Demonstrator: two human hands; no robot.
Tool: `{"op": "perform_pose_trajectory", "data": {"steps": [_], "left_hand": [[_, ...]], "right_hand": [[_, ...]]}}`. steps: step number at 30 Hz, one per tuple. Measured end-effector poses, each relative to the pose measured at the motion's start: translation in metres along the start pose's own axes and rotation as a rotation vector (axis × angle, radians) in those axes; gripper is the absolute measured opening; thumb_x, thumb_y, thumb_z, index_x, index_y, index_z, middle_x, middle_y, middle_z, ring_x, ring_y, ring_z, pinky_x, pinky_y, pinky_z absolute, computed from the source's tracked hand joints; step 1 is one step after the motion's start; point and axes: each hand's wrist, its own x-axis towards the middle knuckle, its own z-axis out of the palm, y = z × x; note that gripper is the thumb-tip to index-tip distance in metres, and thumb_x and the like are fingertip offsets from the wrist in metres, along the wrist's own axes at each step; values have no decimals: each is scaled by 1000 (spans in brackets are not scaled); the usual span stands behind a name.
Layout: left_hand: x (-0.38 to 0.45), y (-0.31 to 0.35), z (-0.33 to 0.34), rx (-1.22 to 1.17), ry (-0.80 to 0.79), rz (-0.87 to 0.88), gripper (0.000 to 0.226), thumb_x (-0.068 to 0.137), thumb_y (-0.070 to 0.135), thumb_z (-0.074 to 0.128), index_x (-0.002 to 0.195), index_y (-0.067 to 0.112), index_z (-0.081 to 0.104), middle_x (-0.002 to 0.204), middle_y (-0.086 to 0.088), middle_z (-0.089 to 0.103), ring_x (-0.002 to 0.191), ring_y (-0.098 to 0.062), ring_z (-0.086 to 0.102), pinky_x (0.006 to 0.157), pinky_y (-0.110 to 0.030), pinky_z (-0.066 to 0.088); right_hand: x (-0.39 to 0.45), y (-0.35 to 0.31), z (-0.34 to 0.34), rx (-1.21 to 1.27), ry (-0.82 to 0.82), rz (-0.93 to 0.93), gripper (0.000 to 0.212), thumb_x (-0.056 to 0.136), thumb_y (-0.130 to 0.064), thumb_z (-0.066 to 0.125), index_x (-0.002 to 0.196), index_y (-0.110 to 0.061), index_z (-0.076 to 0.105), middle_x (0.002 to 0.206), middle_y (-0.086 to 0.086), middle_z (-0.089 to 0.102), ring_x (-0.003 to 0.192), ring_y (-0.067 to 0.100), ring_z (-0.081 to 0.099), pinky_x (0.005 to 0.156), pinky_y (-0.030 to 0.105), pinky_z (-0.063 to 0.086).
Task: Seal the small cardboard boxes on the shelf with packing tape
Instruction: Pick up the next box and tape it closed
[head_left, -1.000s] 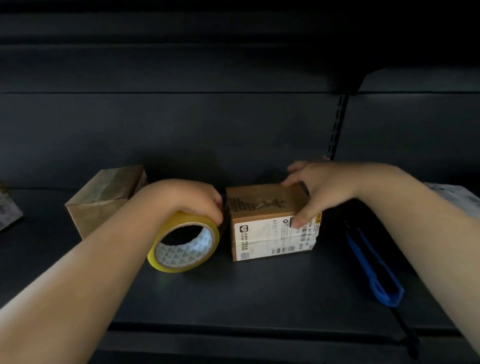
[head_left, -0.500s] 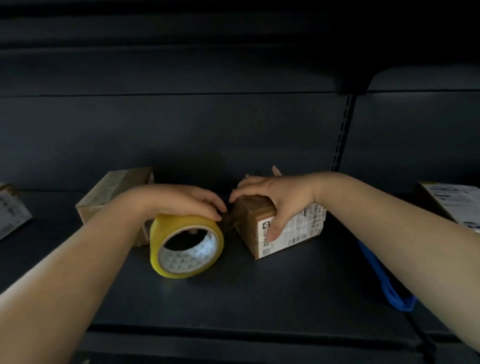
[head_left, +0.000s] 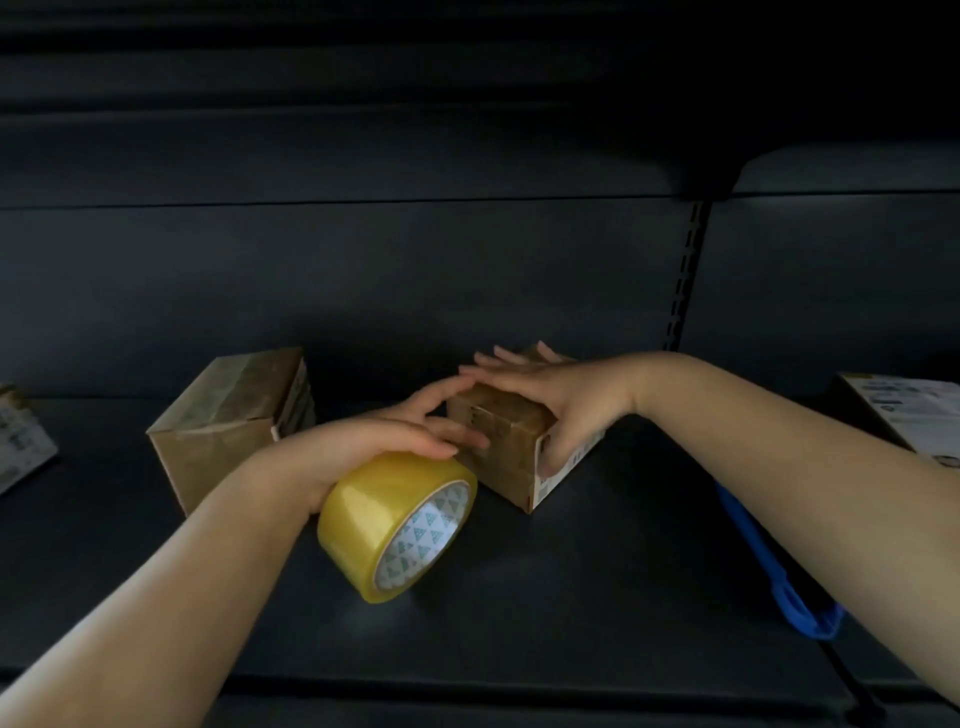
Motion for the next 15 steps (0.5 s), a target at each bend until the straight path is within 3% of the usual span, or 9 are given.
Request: {"op": "perform_pose_trajectory", "data": {"steps": [3, 6, 9, 11, 13, 15], "left_hand": [[1, -4, -2, -6, -41, -16, 82, 55, 26, 67, 131, 37, 37, 116, -4, 68, 101, -11, 64, 92, -29, 41], [7, -7, -1, -30, -44, -56, 74, 67, 17, 60, 135, 36, 36, 112, -7, 69, 104, -16, 63, 90, -27, 44], [10, -10, 1, -80, -22, -66, 62, 67, 18, 55, 123, 42, 44, 124, -9, 50, 115, -21, 52, 92, -29, 42], [13, -13, 0, -113, -41, -59, 62, 67, 14, 52, 121, 42, 43, 112, -7, 62, 105, -17, 61, 82, -24, 48], [17, -16, -3, -168, -67, -59, 64, 65, 8, 46, 123, 36, 41, 94, -7, 72, 93, -16, 67, 75, -23, 52], [20, -13, -1, -171, -62, -57, 68, 61, 4, 43, 124, 29, 39, 89, -7, 74, 90, -15, 67, 80, -25, 50]], "right_hand": [[-1, 2, 6, 329, 91, 94, 87, 72, -71, 43, 144, -46, -1, 156, -10, -10, 140, 19, -20, 110, 42, -13], [17, 10, 15, 268, 260, 196, 60, 92, -60, 21, 146, -37, 9, 158, -3, -1, 143, 14, -6, 112, 35, -8], [21, 33, 16, 441, 403, 377, 53, 96, -51, 28, 145, -32, 24, 156, 1, 18, 139, 18, 21, 111, 31, 18], [21, 46, 16, 595, 464, 450, 49, 96, -48, 34, 140, -28, 38, 145, 4, 41, 117, 15, 44, 92, 25, 35], [22, 52, 15, 596, 478, 473, 45, 96, -48, 38, 134, -25, 48, 134, 5, 52, 104, 14, 50, 82, 23, 37], [24, 52, 14, 628, 512, 476, 43, 94, -47, 42, 128, -24, 54, 125, 5, 57, 92, 13, 55, 72, 22, 41]]}}
